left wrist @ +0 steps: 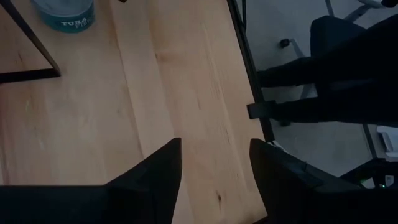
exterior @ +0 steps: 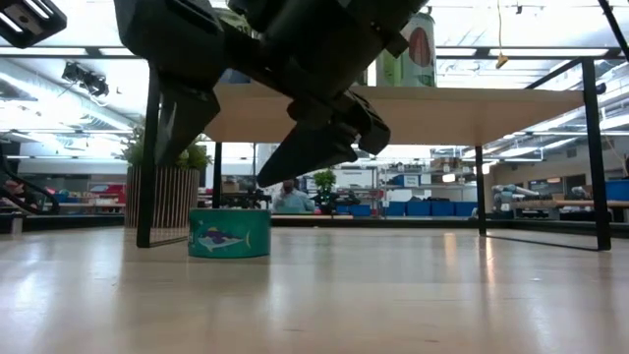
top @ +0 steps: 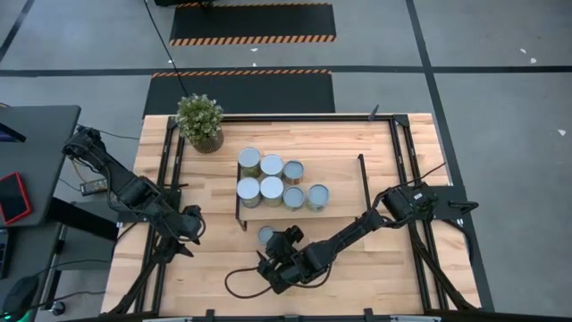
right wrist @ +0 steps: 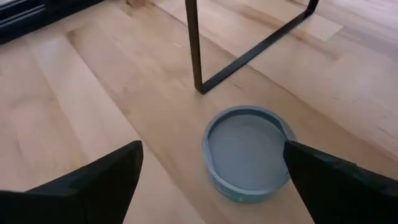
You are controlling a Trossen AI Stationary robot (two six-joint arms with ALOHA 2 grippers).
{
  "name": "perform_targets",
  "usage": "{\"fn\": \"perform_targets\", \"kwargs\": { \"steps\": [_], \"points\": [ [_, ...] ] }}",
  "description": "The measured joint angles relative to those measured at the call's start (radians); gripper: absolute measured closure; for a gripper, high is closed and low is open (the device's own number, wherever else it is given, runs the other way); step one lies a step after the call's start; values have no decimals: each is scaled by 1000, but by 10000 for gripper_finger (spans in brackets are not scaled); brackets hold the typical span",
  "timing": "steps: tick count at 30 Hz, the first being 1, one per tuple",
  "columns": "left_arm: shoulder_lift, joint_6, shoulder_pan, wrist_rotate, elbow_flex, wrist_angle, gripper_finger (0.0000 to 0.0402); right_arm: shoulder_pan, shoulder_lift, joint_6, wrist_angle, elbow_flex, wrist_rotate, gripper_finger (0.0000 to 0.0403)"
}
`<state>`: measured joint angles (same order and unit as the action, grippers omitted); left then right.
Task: Pick and place cans onto a shelf
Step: Put the canned tuna on the shelf
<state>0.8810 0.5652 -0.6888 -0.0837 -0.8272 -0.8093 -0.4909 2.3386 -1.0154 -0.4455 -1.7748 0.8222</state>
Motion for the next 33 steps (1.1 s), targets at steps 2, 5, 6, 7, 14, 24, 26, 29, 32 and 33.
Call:
{"fn": "perform_targets", "kwargs": {
  "steps": [2,5,6,7,14,24,26,29,32,33],
  "points": [
    [0,0,0,0,0,0,208,8,0,5,0,4,8,7],
    [0,-1,0,0,0,0,208,24,1,21,-1,15,30,7],
    [0,-1,0,0,0,0,208,30,1,22,1,15,35,7],
    [0,-1,0,0,0,0,208,37,1,23,5,15,36,7],
    [0,1,0,0,0,-15,208,69,12,50,107,49,-1,7],
    [0,18,0,-2,0,-36,209,76,18,72,173,119,-104,10],
    [0,18,0,-2,0,-36,209,76,18,73,182,135,-113,18],
    [0,18,0,-1,0,-37,209,75,18,94,184,136,-119,44],
    [0,17,0,-1,0,-41,209,75,18,118,183,135,-134,80],
    [0,17,0,-1,0,-38,210,77,18,121,184,135,-140,90]
  ]
}}
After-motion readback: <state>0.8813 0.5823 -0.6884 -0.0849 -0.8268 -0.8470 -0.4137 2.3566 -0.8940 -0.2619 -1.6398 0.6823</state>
